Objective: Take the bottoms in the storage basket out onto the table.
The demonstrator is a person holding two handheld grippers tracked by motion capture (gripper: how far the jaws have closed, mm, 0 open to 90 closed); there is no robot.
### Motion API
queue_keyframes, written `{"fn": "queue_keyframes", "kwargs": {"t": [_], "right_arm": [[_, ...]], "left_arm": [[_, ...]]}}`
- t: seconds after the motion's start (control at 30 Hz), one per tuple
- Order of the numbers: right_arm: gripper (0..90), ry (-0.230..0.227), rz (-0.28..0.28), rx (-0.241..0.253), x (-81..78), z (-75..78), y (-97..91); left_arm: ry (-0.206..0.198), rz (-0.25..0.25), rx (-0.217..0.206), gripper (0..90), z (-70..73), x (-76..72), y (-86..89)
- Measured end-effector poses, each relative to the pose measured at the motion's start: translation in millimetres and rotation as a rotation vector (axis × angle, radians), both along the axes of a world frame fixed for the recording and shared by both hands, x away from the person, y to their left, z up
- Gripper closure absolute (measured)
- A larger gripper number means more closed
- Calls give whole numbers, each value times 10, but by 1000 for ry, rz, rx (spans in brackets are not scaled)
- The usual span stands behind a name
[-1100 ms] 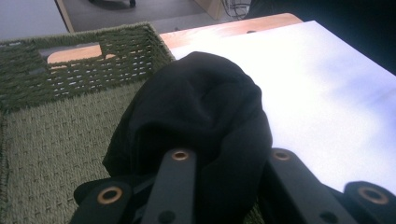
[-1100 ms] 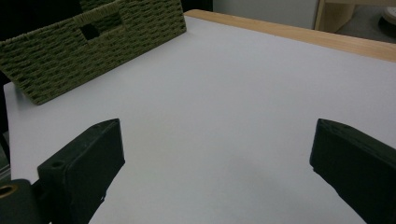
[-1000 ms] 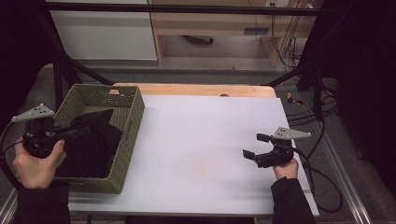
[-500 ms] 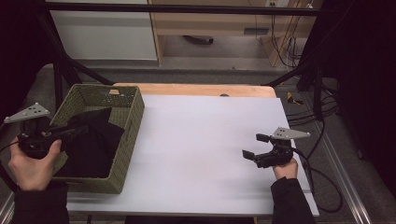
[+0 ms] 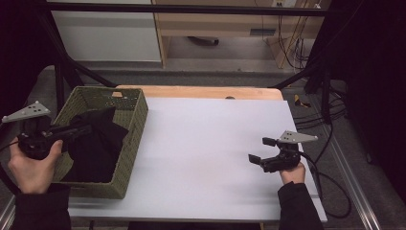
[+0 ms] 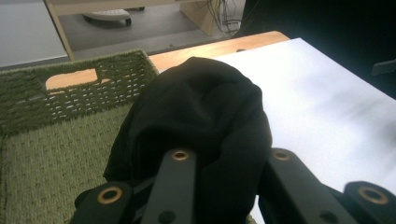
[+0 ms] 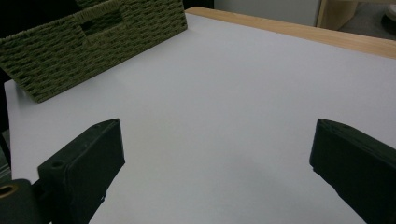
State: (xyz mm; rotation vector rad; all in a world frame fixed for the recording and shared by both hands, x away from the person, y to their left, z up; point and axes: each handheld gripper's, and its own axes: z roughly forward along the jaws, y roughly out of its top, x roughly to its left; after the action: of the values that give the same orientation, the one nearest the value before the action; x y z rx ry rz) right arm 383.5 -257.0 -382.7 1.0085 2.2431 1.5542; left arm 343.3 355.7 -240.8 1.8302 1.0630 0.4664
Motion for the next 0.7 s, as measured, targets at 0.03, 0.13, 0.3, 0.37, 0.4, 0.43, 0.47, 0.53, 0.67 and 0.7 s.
{"fn": "queue_keyframes", "kwargs": {"t": [0.03, 0.13, 0.3, 0.37, 0.4, 0.43, 0.47, 0.53, 0.67, 0.7], "right_arm": [[36, 0, -1, 0, 0, 0, -1], [36, 0, -1, 0, 0, 0, -1], [36, -2, -2, 1, -2, 2, -3], [36, -2, -2, 1, -1, 2, -4], [36, -2, -2, 0, -1, 2, -4], [36, 0, -3, -1, -1, 1, -3], [36, 0, -3, -1, -1, 1, -2], [36, -1, -2, -1, 0, 2, -4], [36, -1, 0, -1, -1, 1, -3], [36, -1, 1, -1, -1, 1, -2]], "left_arm": [[-1, -2, 0, 798, 7, 3, -2], [-4, -6, 6, 798, 30, 10, -10], [-8, -13, 12, 798, 71, 22, -37], [-8, -14, 15, 798, 88, 30, -46], [-9, -15, 17, 798, 97, 33, -50], [-9, -15, 21, 798, 105, 35, -55], [-12, -16, 22, 798, 112, 36, -62], [-14, -19, 22, 798, 128, 38, -73], [-22, -23, 23, 798, 160, 38, -87], [-21, -25, 24, 798, 166, 37, -90]]}}
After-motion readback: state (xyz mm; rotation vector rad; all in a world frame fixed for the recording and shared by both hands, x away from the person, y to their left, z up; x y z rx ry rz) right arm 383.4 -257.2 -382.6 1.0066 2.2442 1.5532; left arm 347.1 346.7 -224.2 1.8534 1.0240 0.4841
